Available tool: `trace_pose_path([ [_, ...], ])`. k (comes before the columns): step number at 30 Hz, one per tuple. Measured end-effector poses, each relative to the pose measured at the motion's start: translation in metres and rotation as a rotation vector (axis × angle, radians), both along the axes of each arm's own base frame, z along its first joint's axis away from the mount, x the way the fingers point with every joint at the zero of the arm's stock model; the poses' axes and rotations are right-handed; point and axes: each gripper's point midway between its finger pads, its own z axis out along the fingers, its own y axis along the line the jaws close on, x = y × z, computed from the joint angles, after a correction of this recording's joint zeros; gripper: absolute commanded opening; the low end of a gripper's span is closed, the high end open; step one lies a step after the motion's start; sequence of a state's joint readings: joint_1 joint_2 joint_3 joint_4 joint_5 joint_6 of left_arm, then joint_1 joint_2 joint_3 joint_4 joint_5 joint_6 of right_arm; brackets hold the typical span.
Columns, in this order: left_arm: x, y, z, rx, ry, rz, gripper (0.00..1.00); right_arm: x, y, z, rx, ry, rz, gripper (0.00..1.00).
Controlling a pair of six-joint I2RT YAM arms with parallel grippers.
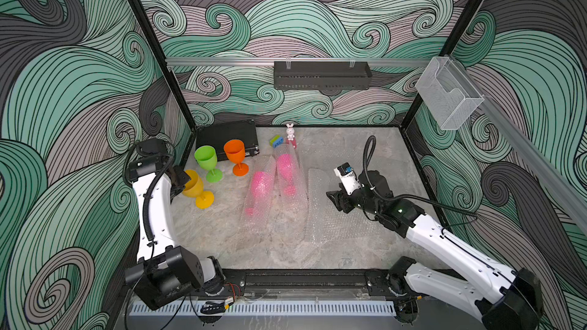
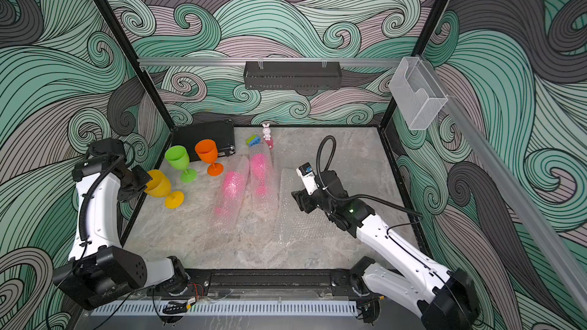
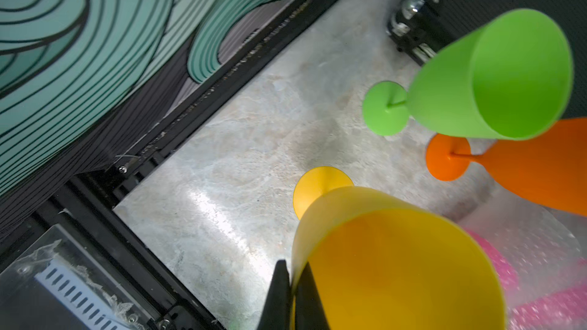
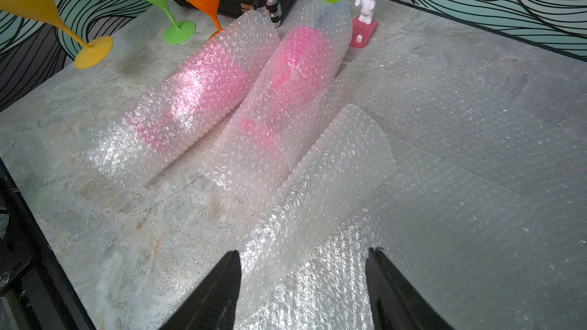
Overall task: Unpack wine glasses from bubble wrap
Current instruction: Place the wine glass at the center of the board.
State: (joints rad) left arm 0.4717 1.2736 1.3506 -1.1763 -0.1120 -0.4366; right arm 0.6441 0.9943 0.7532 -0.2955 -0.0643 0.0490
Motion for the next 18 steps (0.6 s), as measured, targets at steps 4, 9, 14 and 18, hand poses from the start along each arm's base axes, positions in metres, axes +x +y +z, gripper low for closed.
trace_pose_path([
  [4,0.005,0.019,-0.002,0.02,-0.018,0.069,0.0,0.001,-0.003,0.003,0.016,-0.002,-0.013,0.66],
  [9,0.033,0.038,-0.014,0.022,-0.049,0.096,0.0,0.002,-0.004,0.006,0.025,-0.006,-0.016,0.66],
  [14,0.069,0.055,-0.035,-0.02,-0.013,0.091,0.0,0.003,-0.006,0.008,0.029,-0.011,-0.025,0.67],
  [18,0.092,0.067,-0.046,-0.035,0.003,0.086,0.0,0.004,-0.007,0.008,0.029,-0.012,-0.028,0.67],
])
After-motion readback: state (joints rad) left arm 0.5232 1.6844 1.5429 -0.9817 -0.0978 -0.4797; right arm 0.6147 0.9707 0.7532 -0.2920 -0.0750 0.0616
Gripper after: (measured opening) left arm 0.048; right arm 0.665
